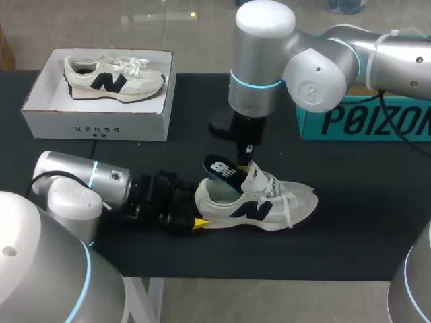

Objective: Take the shoe out of the shoebox, open the shoe tongue, remove and reinsert the insole, then place the shoe into the shoebox

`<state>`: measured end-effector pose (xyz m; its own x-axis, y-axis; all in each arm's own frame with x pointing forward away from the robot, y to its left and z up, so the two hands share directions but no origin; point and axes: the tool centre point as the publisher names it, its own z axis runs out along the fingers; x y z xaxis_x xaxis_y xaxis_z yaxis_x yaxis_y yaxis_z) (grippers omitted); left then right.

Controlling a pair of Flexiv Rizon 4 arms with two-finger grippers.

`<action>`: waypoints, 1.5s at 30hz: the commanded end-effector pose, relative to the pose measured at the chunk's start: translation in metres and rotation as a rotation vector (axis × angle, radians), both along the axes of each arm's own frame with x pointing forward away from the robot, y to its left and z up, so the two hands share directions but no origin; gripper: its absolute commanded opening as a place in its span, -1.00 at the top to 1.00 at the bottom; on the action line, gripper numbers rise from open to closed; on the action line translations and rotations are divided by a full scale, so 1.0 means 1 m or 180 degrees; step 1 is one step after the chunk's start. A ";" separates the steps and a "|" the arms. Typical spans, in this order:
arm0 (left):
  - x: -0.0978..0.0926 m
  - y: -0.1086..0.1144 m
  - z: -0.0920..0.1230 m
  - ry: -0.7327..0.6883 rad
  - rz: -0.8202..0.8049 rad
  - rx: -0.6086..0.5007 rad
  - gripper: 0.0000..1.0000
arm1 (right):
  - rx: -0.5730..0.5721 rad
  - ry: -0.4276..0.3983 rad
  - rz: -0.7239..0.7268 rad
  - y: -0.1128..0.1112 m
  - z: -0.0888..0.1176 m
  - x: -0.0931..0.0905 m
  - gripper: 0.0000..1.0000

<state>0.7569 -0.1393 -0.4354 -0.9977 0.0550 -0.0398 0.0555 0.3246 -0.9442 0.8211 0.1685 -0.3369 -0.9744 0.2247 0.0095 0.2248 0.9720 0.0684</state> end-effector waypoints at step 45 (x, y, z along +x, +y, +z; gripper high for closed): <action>0.001 -0.002 -0.005 -0.0003 0.0000 0.0001 1.00 | 0.0418 0.0360 0.0028 0.004 0.004 -0.012 0.15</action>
